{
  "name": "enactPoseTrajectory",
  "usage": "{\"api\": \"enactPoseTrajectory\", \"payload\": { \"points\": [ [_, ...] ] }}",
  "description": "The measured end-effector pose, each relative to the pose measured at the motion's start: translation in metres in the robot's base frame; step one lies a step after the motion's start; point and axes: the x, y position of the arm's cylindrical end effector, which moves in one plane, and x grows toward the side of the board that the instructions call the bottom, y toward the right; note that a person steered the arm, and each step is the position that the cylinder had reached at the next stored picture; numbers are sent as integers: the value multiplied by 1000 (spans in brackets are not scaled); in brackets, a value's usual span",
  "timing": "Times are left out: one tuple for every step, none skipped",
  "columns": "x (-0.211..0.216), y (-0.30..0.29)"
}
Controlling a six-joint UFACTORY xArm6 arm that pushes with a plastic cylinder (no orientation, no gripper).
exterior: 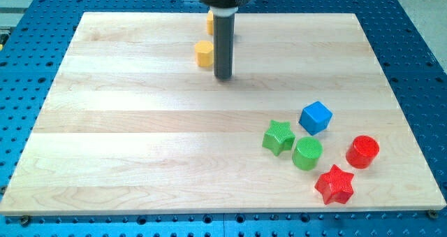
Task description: Push the hexagon left beside the triangle
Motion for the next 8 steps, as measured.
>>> {"api": "enactPoseTrajectory", "payload": {
  "points": [
    [-24,-29],
    [-72,-22],
    [-62,-12],
    [-44,-29],
    [-43,-39],
    [-57,-50],
    [-86,-48],
    [-92,-42]
  ]
}}
